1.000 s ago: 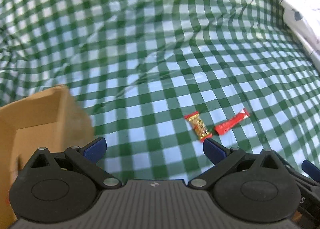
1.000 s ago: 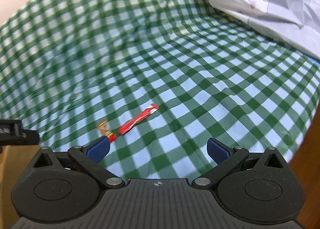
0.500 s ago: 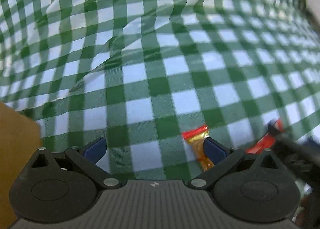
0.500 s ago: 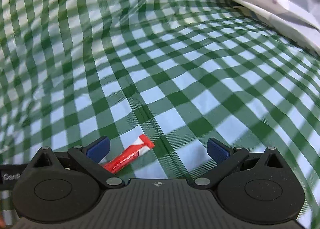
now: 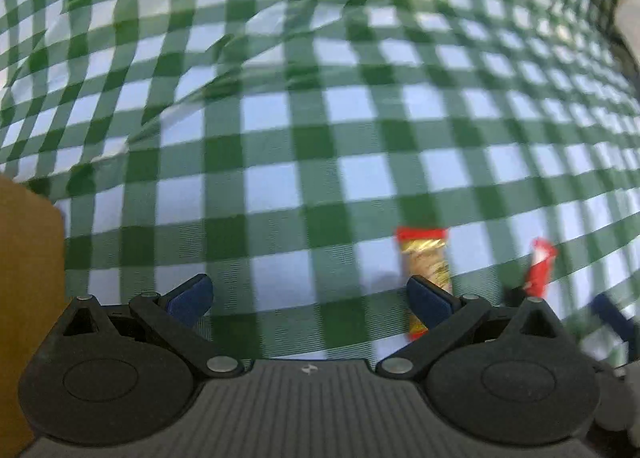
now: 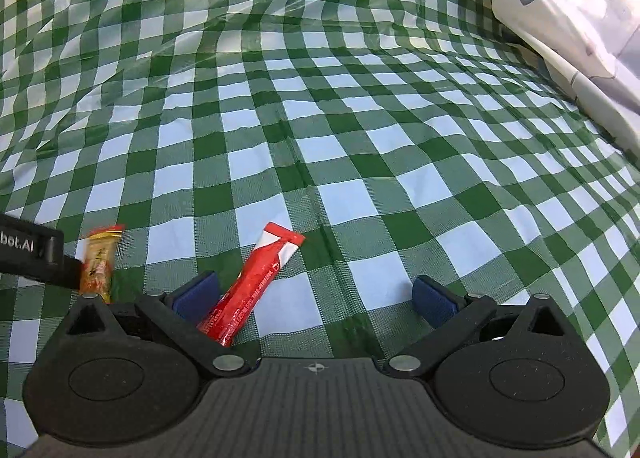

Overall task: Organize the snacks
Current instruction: 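Move both tools to the last two snacks on the cloth, then grasp the small red-wrapped candy with left tool while right tool grasps red stick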

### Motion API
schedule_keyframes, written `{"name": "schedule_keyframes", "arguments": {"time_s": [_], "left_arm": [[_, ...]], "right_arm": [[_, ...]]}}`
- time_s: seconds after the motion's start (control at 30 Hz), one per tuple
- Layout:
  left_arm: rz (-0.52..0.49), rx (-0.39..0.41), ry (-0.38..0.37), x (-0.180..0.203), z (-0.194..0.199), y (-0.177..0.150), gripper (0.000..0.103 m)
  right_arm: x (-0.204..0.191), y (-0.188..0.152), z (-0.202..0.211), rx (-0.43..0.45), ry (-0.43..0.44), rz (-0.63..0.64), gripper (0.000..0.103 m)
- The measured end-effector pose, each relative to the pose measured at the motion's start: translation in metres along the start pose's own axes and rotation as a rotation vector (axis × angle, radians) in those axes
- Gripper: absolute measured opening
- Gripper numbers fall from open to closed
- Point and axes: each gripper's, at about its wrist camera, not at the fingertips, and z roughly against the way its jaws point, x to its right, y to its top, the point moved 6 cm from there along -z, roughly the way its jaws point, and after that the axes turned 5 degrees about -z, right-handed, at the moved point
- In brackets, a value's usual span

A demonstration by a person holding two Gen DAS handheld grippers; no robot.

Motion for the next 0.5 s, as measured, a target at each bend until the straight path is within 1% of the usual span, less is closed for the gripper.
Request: {"name": "schedule_keyframes", "arguments": {"time_s": [0.07, 0.1, 0.17, 0.23, 0.27, 0.3, 0.37, 0.43, 0.47, 0.5], "left_arm": [[0.008, 0.026, -0.022, 0.005, 0.007, 0.004, 0.103], [0.007, 0.026, -0.032, 0.008, 0.007, 0.006, 0.103], [-0.012, 0.005, -0.043, 0.019, 0.001, 0.008, 0.103], [-0.031, -0.03, -0.049, 0.028, -0.009, 0.005, 0.103], [-0.038, -0.052, -0.044, 0.03, -0.015, 0.003, 0.103], [-0.051, -0.05, -0.029, 0.033, -0.018, 0.001, 0.103], [-0.091, -0.021, 0.007, 0.037, -0.017, -0.001, 0.103], [-0.107, -0.009, 0.002, 0.039, -0.014, -0.003, 0.102], [-0.111, -0.002, 0.001, 0.038, -0.012, -0.004, 0.095], [-0.117, 0.016, 0.009, 0.039, -0.008, -0.006, 0.089]], "right_arm": [[0.004, -0.002, 0.002, -0.007, -0.012, -0.023, 0.101], [0.007, -0.003, 0.003, -0.006, -0.024, -0.038, 0.102], [0.013, -0.004, 0.005, -0.002, -0.029, -0.059, 0.102], [0.013, -0.006, 0.006, 0.007, -0.03, -0.051, 0.102], [0.013, -0.007, 0.006, 0.01, -0.031, -0.045, 0.102], [0.013, -0.007, 0.006, 0.013, -0.031, -0.042, 0.102], [0.013, -0.007, 0.005, 0.02, -0.029, -0.036, 0.102], [0.012, -0.008, 0.007, 0.031, -0.029, -0.028, 0.102], [0.012, -0.008, 0.007, 0.035, -0.029, -0.026, 0.102], [0.012, -0.009, 0.008, 0.036, -0.026, -0.022, 0.097]]}}
